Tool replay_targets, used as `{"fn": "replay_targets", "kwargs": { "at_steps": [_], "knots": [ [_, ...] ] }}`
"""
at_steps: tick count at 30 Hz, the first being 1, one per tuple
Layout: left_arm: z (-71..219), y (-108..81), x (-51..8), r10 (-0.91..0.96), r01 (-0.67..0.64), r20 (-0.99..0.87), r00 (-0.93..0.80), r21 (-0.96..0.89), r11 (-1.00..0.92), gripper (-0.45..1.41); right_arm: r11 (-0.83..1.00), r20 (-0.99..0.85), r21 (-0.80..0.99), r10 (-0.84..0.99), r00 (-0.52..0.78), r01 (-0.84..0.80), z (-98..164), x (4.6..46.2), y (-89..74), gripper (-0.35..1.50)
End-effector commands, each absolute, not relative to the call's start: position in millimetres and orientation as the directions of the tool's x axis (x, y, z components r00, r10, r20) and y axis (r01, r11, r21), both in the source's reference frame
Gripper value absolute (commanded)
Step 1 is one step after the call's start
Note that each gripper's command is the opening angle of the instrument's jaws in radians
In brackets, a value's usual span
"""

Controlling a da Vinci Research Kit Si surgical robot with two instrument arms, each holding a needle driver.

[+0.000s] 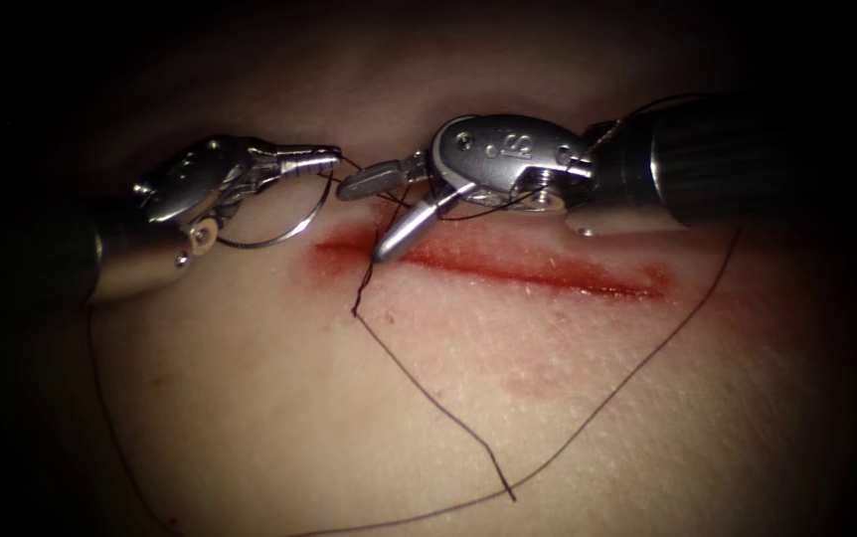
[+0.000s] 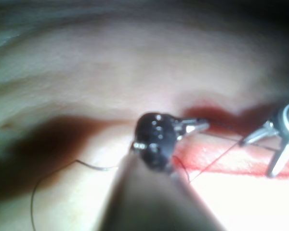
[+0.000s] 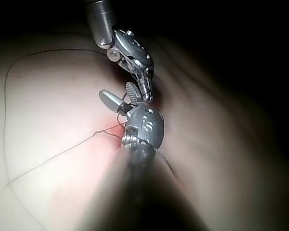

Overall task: Wound Closure
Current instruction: Use the right gripper to grab the short suture end.

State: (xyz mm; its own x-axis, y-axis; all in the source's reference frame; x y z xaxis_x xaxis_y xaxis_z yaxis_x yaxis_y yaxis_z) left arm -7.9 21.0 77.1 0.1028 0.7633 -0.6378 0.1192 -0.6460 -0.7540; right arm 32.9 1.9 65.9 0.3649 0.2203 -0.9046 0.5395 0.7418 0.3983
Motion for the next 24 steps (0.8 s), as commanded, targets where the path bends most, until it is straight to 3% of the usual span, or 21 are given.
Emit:
{"fn": "replay_targets", "kwargs": {
  "at_steps": [1, 19, 24],
  "knots": [
    [77.8, 21.0, -8.4, 0.763, 0.124, -0.638, 0.103, -0.753, -0.646, -0.35, 0.725, -0.907, 0.392, 0.199, 0.372, 0.567, 66.1, 33.6, 1.6, 0.87],
    [77.9, 20.6, -8.4, 0.761, 0.127, -0.641, 0.102, -0.750, -0.649, -0.35, 0.621, -0.944, 0.268, 0.016, 0.330, 0.737, 67.9, 34.5, -5.9, 0.83],
    [77.9, 20.6, -8.4, 0.761, 0.127, -0.641, 0.102, -0.750, -0.649, -0.35, 0.589, -0.947, 0.218, -0.065, 0.314, 0.778, 69.5, 34.5, -6.7, 0.68]
  ]
}}
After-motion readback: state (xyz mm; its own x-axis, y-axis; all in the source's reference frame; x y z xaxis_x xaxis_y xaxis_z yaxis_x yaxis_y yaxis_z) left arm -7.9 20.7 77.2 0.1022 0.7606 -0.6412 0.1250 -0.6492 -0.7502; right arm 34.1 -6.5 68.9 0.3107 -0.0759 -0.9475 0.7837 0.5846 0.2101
